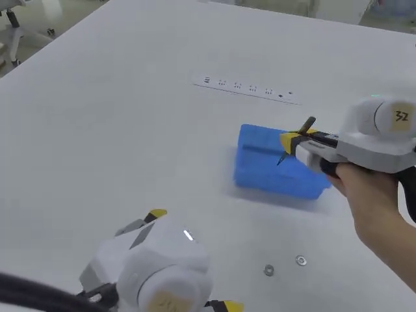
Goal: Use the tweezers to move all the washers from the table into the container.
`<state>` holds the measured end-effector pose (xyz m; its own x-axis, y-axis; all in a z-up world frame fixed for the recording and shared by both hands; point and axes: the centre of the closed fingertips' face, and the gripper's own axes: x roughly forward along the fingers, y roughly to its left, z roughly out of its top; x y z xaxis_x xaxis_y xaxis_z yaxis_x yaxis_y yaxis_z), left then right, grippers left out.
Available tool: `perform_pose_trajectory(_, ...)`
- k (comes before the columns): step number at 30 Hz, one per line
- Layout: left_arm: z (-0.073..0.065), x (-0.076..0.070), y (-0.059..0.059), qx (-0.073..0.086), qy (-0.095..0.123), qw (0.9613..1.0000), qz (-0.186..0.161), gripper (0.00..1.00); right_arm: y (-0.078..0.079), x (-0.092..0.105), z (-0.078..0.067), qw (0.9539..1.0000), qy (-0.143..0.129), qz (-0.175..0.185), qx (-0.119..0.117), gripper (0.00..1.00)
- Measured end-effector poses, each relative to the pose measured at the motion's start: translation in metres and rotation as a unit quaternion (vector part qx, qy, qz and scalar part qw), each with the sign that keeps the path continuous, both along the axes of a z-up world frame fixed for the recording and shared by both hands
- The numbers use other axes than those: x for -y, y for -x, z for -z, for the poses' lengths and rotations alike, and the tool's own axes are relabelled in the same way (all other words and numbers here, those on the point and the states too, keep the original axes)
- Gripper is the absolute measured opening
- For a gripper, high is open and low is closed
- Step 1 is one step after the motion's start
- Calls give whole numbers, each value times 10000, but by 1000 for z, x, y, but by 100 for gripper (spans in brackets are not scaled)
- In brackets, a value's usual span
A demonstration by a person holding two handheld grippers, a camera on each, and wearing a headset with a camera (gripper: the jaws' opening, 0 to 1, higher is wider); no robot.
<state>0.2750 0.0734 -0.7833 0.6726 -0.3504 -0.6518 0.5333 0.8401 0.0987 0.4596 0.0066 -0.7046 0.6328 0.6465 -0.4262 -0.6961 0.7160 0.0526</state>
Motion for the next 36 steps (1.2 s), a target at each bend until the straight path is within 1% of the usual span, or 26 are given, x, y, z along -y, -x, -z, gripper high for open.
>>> perform_pose_trajectory(3,1,0,0,-8,-31,10000,16,99,10,2,-7,10000,-38,-67,16,4)
perform_pose_trajectory(4,0,0,1,0,-40,10000,24,99,18,2,-11,9999,-44,-110,54,4)
perform_pose_trajectory(6,0,0,1,11,-43,10000,29,99,26,2,-13,9998,-32,-186,89,4)
perform_pose_trajectory(7,0,0,1,3,-48,10000,29,99,32,2,-14,9996,16,-236,124,4)
perform_pose_trajectory(10,-1,1,1,5,-44,10000,35,99,48,2,-15,9993,25,-363,104,4)
perform_pose_trajectory(13,-1,1,2,0,-63,10000,48,99,64,1,-11,9988,98,-462,108,4)
perform_pose_trajectory(17,0,1,2,-12,-65,10000,55,99,85,1,-1,9985,171,-527,39,4)
perform_pose_trajectory(19,1,1,3,-37,-83,9999,59,99,94,1,7,9984,208,-525,-55,4)
perform_pose_trajectory(21,0,1,2,-12,-67,10000,53,99,102,1,14,9981,247,-544,-138,4)
perform_pose_trajectory(23,0,1,3,-34,-44,10000,49,99,108,3,18,9983,183,-491,-252,4)
perform_pose_trajectory(27,1,2,3,-51,-52,10000,64,99,117,6,27,9981,164,-458,-385,5)
perform_pose_trajectory(28,0,2,3,-25,-40,10000,56,99,122,7,31,9977,123,-434,-505,5)
perform_pose_trajectory(29,-2,2,2,4,-6,10000,40,99,125,8,34,9977,136,-418,-511,5)
perform_pose_trajectory(31,-3,1,2,11,26,10000,12,99,128,9,39,9976,199,-392,-539,4)
perform_pose_trajectory(36,-2,1,2,5,-10,10000,36,99,136,11,50,9963,184,-348,-763,5)
